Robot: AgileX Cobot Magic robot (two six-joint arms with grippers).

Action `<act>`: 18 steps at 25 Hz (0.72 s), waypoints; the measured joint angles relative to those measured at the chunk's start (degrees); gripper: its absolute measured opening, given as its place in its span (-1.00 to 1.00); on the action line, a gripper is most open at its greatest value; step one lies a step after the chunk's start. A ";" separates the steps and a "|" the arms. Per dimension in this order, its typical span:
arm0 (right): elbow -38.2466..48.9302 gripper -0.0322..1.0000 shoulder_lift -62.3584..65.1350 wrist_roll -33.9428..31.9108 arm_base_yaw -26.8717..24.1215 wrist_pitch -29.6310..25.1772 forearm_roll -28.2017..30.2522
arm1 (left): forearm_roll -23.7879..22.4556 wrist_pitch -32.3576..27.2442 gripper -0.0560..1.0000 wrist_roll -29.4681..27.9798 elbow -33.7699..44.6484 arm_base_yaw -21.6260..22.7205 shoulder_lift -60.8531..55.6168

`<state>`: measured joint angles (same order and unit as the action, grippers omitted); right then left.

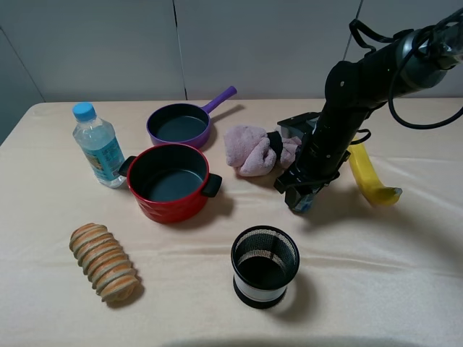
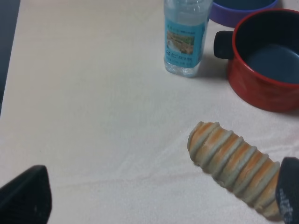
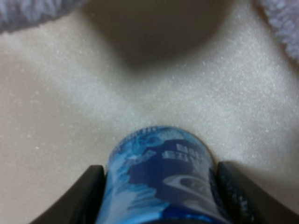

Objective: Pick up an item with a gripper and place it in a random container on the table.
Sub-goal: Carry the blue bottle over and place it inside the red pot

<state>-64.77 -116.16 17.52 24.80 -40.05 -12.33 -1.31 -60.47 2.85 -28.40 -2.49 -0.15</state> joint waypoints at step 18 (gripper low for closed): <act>-1.71 -0.21 8.41 -3.55 0.00 -11.02 0.48 | 0.00 0.00 0.94 0.00 0.00 0.00 0.00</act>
<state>-66.48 -107.75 13.97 24.80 -51.07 -11.84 -1.31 -60.47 2.85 -28.40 -2.49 -0.15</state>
